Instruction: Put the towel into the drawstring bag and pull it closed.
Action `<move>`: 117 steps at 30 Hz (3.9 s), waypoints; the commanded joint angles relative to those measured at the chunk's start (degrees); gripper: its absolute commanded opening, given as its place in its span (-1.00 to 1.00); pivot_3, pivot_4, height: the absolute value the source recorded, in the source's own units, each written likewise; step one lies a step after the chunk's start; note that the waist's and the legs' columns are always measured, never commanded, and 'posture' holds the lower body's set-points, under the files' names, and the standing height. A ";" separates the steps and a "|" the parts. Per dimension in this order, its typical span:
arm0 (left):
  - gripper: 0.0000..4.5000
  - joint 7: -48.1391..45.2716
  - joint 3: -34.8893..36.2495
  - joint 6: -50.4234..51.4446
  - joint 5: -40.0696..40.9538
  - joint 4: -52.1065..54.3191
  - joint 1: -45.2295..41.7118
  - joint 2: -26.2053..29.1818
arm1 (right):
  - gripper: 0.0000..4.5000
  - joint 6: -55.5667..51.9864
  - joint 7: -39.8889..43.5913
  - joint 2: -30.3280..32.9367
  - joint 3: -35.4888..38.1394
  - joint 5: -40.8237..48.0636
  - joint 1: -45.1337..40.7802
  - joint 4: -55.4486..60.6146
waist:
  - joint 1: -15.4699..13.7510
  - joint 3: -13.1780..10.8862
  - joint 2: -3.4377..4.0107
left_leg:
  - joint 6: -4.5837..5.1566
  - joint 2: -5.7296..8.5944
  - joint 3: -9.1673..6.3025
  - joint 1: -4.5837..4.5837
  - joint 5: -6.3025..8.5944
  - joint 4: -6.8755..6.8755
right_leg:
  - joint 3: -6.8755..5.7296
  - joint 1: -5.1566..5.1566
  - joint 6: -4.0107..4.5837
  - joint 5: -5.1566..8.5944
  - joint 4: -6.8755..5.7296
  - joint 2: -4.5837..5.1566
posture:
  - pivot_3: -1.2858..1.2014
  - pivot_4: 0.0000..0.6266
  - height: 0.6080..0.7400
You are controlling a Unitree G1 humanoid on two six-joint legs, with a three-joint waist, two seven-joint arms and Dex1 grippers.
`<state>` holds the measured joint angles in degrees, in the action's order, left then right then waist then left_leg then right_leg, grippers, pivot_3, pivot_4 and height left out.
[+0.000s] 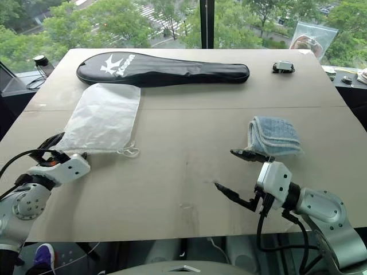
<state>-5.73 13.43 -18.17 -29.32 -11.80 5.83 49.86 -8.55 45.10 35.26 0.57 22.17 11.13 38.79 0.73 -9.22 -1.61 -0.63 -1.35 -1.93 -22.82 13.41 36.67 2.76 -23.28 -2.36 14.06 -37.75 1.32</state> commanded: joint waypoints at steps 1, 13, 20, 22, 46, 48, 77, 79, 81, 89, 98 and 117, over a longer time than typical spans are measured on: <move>0.99 0.35 -2.30 -2.32 -0.04 -3.71 -4.12 1.50 | 1.00 -0.70 -2.04 -0.52 -0.18 -0.25 -0.57 2.56 | -0.05 0.00 0.00 | 0.00 0.01 0.00 0.01 0.00 0.00 | -0.01 0.01 0.00 -0.01 -0.02 0.00 | 0.03 -0.52 1.00; -0.98 -34.39 -4.00 20.46 34.30 11.12 -11.27 -1.07 | 1.00 -14.71 -16.49 -3.06 2.98 -4.74 -1.75 4.64 | -0.13 0.00 0.00 | 0.00 0.02 -0.03 -0.04 -0.01 0.06 | -0.05 -0.02 0.03 -0.02 -0.13 0.01 | 0.03 -0.52 1.00; -0.98 -33.79 -5.05 21.67 30.85 12.05 -12.65 -0.99 | 1.00 -13.77 -14.17 -2.51 2.63 -3.80 0.32 4.53 | 0.52 -0.01 0.01 | 0.00 0.06 0.01 0.03 0.00 0.11 | 0.12 0.00 -0.14 0.09 -0.14 -0.28 | 0.03 -0.52 1.00; -0.98 -33.09 -4.76 22.50 30.93 13.05 -12.43 -1.96 | 1.00 -13.28 -14.20 -2.85 2.45 -4.04 0.61 4.63 | 0.44 -0.01 0.01 | 0.00 0.05 -0.01 0.03 0.00 0.11 | 0.11 0.00 -0.14 0.09 -0.15 -0.31 | 0.03 -0.52 1.00; -0.98 -19.65 7.06 97.33 86.06 27.72 -36.09 -14.77 | 1.00 -46.12 -23.08 2.56 13.27 5.81 -34.59 -34.97 | 0.63 -0.15 -0.02 | 0.00 0.11 -0.09 -0.02 -0.01 0.52 | 0.15 0.13 0.03 -0.05 -0.29 -0.38 | 0.03 -0.52 1.00; -0.98 -17.78 6.50 97.30 85.76 27.52 -37.31 -16.79 | 1.00 -46.98 -19.60 3.97 9.45 4.43 -37.04 -41.28 | 0.63 -0.14 -0.02 | 0.00 0.12 -0.09 -0.06 -0.01 0.51 | 0.15 0.12 0.04 -0.05 -0.26 -0.37 | 0.03 -0.52 1.00; -1.00 -13.32 -0.66 93.86 80.58 20.27 -45.82 -25.16 | -1.00 -39.16 -6.62 -2.80 4.61 15.64 -18.63 -3.44 | 1.59 -0.11 -0.10 | 0.03 0.09 -0.18 -0.16 0.04 0.45 | 0.13 0.06 -0.05 -0.07 -0.27 -0.40 | 0.03 -0.52 1.00; -1.00 -15.00 -2.33 93.59 80.14 19.08 -46.62 -24.64 | -1.00 -40.10 -9.72 -4.93 2.20 15.69 -19.72 -1.14 | 1.55 -0.13 -0.13 | 0.00 0.13 -0.17 -0.16 0.06 0.44 | 0.18 0.05 -0.07 -0.07 -0.21 -0.33 | 0.03 -0.52 1.00; -1.00 -17.13 -4.50 92.98 79.42 18.19 -47.27 -23.96 | -1.00 -40.19 -12.44 -7.11 -1.16 13.71 -22.10 -1.74 | 1.53 -0.14 -0.14 | 0.00 0.16 -0.12 -0.17 0.06 0.46 | 0.17 0.05 -0.08 -0.06 -0.20 -0.32 | 0.03 -0.52 1.00; -1.00 -25.54 -7.67 94.53 81.65 20.20 -48.13 -21.70 | -1.00 -35.23 -19.78 -13.52 -14.34 -1.74 -35.37 -20.36 | 1.60 -0.20 -0.08 | 0.01 0.16 -0.08 -0.16 0.06 0.44 | 0.19 -0.02 -0.06 -0.05 -0.23 -0.37 | 0.03 -0.52 1.00; -1.00 -28.63 -10.52 91.62 78.53 25.25 -40.63 -16.39 | -1.00 -26.77 -16.86 -27.10 -10.84 1.15 -38.60 -35.36 | 1.67 -0.24 -0.04 | -0.01 0.13 -0.08 -0.55 0.05 0.23 | 0.19 -0.48 -0.04 -0.04 -0.19 -0.33 | 0.03 -0.52 1.00; -1.00 -32.35 -14.66 81.06 71.20 25.84 -40.17 -15.83 | 0.18 -18.73 -15.64 -35.22 -8.80 -1.17 -36.97 -42.04 | 1.22 -0.34 0.13 | -0.01 0.16 -0.31 -0.87 0.05 0.46 | -0.10 -0.58 -0.03 -0.06 -0.22 -0.24 | 0.03 -0.52 1.00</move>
<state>-37.19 -0.68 65.37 43.26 14.35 -33.63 33.71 -26.56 28.62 -1.97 -7.63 21.73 -27.40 -10.12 1.95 -9.56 -1.49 -0.64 -1.16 -2.25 -23.72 13.46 37.15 2.65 -23.86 -2.40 14.00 -37.96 1.11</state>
